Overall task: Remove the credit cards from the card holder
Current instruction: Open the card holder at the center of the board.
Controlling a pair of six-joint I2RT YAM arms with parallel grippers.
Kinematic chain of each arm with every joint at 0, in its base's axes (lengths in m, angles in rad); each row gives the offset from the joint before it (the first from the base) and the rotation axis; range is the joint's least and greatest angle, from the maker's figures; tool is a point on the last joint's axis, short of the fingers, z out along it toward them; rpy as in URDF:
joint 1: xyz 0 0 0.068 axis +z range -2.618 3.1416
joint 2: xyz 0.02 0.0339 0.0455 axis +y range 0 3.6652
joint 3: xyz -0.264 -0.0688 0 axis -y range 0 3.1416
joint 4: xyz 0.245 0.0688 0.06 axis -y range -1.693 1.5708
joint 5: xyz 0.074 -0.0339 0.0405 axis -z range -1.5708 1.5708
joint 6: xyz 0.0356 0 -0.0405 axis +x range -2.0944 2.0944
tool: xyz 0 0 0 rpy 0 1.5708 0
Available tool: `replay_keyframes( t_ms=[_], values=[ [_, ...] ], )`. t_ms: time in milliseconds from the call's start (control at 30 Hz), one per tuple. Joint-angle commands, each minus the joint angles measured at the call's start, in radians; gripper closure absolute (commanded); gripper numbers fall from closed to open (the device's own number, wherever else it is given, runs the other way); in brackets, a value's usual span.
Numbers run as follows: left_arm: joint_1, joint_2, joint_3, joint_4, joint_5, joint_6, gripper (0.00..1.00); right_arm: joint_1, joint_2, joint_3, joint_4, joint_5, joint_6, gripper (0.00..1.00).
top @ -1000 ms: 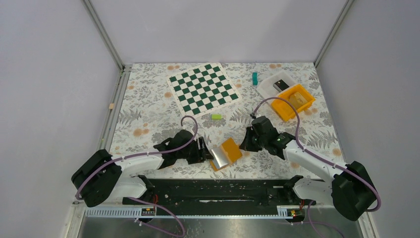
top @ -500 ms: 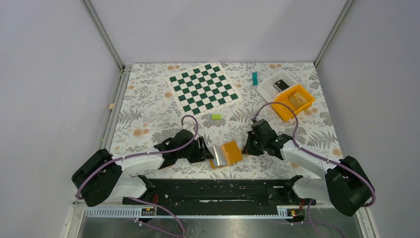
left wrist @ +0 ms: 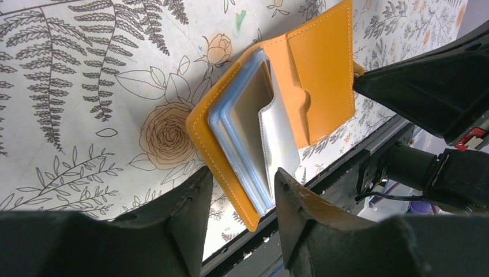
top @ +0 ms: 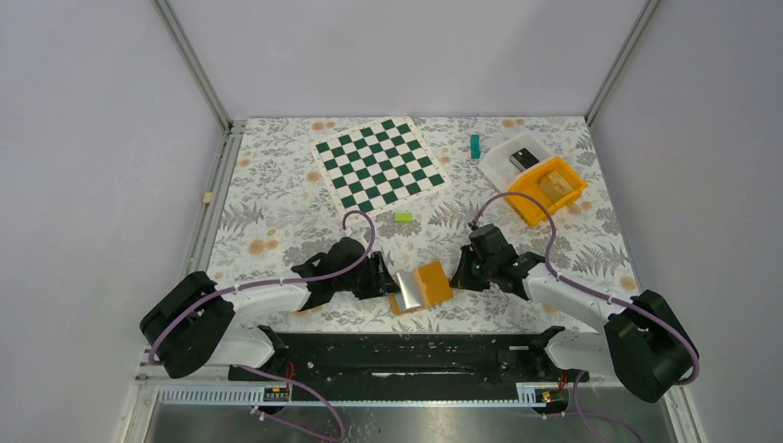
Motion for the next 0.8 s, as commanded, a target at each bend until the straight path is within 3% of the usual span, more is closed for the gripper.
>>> replay_keyframes(
  t_ms=[0, 233, 400, 767],
  values=[
    [-0.005, -0.002, 0.024, 0.079, 0.01, 0.004, 0.57, -0.006, 0.015, -0.014, -0.031, 0.013, 0.011, 1.0],
    [-0.005, -0.062, -0.008, 0.072, -0.029, -0.012, 0.57, -0.006, 0.059, -0.014, -0.032, 0.01, 0.02, 1.0],
    [-0.004, -0.057, -0.015, 0.058, -0.046, -0.013, 0.51, -0.009, 0.102, -0.013, -0.031, 0.016, 0.02, 1.0],
    [-0.003, -0.086, -0.039, 0.019, -0.111, -0.024, 0.52, -0.01, 0.126, -0.025, -0.008, 0.012, 0.02, 1.0]
  ],
)
